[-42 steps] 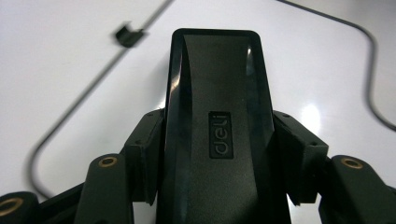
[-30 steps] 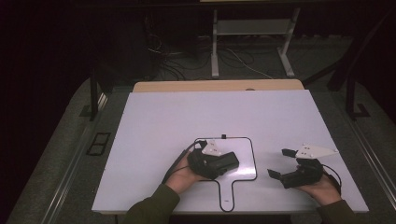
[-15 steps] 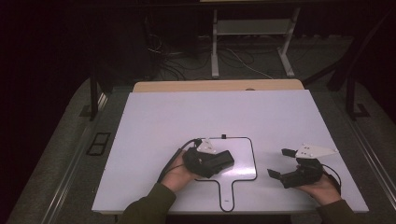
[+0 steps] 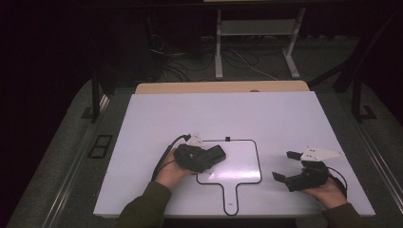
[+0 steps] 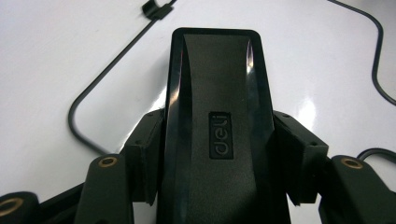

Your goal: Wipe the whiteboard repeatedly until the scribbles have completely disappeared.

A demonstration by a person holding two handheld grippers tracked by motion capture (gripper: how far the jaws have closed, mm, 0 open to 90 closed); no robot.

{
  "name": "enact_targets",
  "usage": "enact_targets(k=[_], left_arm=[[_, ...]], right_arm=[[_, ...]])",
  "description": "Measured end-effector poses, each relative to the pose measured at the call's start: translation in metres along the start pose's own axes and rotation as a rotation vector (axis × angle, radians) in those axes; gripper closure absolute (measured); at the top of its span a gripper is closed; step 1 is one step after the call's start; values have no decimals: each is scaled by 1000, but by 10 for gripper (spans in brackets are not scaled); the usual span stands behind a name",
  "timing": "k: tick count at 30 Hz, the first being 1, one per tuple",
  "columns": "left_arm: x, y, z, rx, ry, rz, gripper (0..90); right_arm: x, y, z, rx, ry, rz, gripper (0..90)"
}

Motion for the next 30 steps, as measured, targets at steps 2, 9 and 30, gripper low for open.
enact_targets(k=[2,9,30], left_arm=[[0,0,-4,1,14,5,393],[-4,-2,-36,-64,71,18,393],[-8,-7,-38,-77,65,21,393]], right_arm=[[0,0,0,0,-1,1,13],[0,1,0,3,2,6,13],[0,2,1,3,1,5,13]])
Point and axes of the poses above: each handheld gripper's, and its own axes: y roughly forward along the jaws, x roughly out of its top, z roughly to its left, the point moved 1 cm from there along y, roughly forward along the jaws, and after that the axes turned 10 degrees about -z, right-handed, at the moved point
